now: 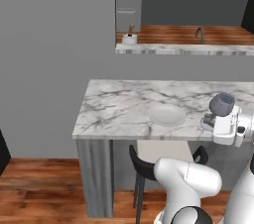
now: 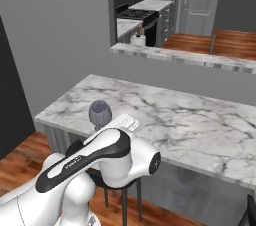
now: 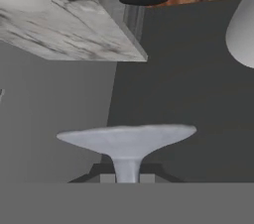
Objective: Retrieve the wine glasses from the counter and place one next to each plate.
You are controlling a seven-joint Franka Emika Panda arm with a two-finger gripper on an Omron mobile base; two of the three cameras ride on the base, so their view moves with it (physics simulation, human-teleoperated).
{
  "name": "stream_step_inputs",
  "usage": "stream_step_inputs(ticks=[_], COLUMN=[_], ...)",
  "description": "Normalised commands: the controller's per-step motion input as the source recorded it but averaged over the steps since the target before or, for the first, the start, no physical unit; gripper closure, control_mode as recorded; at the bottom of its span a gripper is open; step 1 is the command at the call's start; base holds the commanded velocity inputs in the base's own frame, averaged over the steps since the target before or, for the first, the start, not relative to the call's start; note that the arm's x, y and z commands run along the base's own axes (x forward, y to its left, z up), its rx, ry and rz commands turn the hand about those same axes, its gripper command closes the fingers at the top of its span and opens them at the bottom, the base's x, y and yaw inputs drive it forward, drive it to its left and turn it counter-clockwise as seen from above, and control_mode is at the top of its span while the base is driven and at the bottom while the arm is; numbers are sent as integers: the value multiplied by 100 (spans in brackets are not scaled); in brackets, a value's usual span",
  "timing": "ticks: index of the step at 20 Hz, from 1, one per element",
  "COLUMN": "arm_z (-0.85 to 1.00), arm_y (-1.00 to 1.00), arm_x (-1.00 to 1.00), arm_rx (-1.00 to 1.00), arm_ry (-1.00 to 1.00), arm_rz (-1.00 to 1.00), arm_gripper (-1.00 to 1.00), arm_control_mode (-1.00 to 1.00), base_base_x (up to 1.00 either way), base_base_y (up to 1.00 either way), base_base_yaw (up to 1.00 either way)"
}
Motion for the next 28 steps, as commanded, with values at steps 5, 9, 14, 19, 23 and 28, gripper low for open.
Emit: stream_step_inputs(ticks=[5, 9, 14, 19, 23, 28], arm_z=[0, 0, 0, 0, 0, 0], arm_y=[0, 0, 0, 0, 0, 0], arm_x=[0, 0, 0, 0, 0, 0], arm_rx=[0, 0, 0, 0, 0, 0], arm_ry=[0, 0, 0, 0, 0, 0], arm_rz=[0, 0, 0, 0, 0, 0], arm_gripper=[100, 100, 100, 100, 100, 100], arm_control_mode=[100, 100, 100, 100, 100, 100], base_base_x=[63, 76, 81, 54, 46, 50], base_base_y=[0, -3, 0, 0, 0, -4], base_base_yaw=[0, -6, -25, -21, -20, -16])
